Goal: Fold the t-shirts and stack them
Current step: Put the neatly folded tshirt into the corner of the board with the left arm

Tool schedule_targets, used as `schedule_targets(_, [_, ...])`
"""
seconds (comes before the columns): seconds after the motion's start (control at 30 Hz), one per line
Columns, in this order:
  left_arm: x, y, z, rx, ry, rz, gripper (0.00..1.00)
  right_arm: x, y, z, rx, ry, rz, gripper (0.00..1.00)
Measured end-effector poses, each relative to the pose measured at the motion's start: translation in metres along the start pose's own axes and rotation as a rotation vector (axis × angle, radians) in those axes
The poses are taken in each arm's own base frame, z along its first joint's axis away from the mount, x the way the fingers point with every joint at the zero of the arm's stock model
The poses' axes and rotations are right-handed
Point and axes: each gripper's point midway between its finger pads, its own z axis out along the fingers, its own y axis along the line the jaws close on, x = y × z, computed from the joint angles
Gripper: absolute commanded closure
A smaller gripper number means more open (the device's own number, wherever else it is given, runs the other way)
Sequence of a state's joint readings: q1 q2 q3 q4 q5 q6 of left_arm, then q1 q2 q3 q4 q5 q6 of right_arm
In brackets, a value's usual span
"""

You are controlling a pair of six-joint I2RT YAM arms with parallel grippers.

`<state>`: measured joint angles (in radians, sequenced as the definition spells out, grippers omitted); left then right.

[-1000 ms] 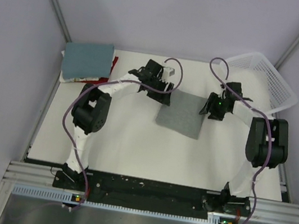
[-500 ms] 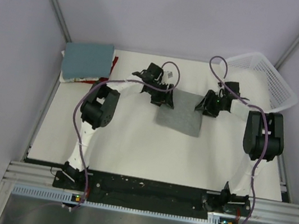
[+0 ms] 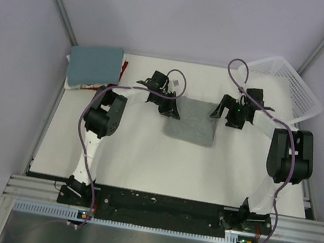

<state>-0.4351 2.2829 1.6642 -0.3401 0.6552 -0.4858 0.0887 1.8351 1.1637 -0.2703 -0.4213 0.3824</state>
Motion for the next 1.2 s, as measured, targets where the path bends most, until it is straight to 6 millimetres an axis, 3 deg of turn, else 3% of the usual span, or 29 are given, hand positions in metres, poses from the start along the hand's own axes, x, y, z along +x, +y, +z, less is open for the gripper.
schedule_targets(0.17, [-0.002, 0.020, -0.033, -0.050, -0.044, -0.044, 1.00, 0.000, 0.004, -0.028, 0.028, -0.035, -0.053, 0.01])
schedule_targets(0.37, [-0.025, 0.054, -0.095, -0.172, -0.159, -0.043, 1.00, -0.016, 0.022, -0.069, 0.031, -0.128, -0.141, 0.01])
schedule_targets(0.5, [-0.042, 0.080, -0.136, -0.286, -0.237, -0.020, 1.00, -0.016, 0.023, -0.081, 0.048, -0.143, -0.170, 0.01])
schedule_targets(0.73, [-0.064, 0.126, -0.192, -0.521, -0.289, 0.059, 1.00, -0.006, 0.014, -0.082, 0.100, -0.108, -0.194, 0.01])
schedule_targets(1.07, [-0.125, 0.110, -0.254, -0.709, -0.377, 0.261, 1.00, 0.010, 0.014, -0.079, 0.133, -0.053, -0.261, 0.01])
schedule_targets(1.2, [-0.160, 0.106, -0.278, -0.766, -0.422, 0.310, 1.00, 0.012, 0.012, -0.079, 0.143, -0.044, -0.274, 0.01])
